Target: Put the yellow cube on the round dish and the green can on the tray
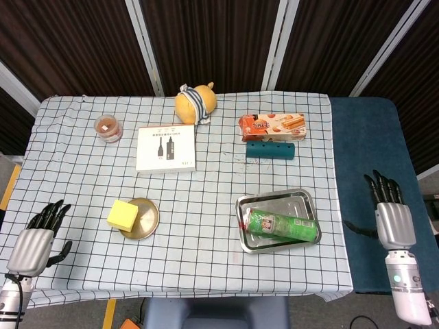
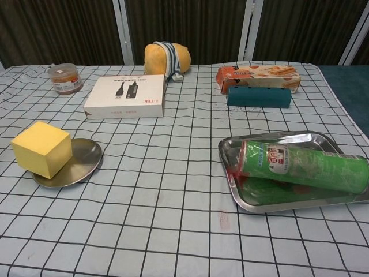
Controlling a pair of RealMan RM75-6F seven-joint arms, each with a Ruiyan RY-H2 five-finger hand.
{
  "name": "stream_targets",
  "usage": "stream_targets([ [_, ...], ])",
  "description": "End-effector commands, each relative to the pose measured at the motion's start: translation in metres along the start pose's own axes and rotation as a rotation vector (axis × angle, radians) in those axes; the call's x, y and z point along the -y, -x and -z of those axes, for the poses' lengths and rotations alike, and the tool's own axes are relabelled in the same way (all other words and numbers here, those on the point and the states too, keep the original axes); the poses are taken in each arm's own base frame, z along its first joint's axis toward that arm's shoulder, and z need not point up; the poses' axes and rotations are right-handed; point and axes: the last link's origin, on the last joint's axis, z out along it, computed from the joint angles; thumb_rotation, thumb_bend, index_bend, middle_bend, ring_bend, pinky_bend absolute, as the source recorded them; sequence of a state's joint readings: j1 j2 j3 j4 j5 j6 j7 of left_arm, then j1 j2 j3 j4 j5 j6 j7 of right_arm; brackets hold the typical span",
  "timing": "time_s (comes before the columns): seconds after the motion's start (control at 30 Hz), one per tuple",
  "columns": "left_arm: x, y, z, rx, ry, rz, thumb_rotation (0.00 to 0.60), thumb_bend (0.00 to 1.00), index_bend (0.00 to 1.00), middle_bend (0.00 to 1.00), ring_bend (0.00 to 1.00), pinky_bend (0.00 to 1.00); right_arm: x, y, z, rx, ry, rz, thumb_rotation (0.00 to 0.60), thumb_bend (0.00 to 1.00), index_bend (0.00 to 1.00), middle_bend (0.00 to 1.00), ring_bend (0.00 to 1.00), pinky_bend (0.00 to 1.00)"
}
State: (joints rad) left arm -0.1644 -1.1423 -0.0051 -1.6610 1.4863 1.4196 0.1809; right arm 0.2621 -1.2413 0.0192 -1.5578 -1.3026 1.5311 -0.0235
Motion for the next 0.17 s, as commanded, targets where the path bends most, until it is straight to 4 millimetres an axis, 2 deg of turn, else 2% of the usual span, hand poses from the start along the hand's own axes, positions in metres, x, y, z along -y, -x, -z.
stream_targets([
  [0.03, 0.0004, -0.0006, 0.0004, -0.023, -0.002, 0.003, 0.6, 0.39, 0.0, 0.0, 0.0, 0.2, 0.0, -0.0009, 0.0044, 0.006, -0.013, -0.013, 0.6, 0.07, 0.0, 0.0, 0.0, 0.0],
  [0.17, 0.0021, -0.0008, 0.0005, -0.034, -0.007, 0.011, 0.6, 0.39, 0.0, 0.0, 0.0, 0.2, 0.0023, -0.0006, 0.0073, 0.004, -0.032, -0.023, 0.6, 0.07, 0.0, 0.0, 0.0, 0.0],
])
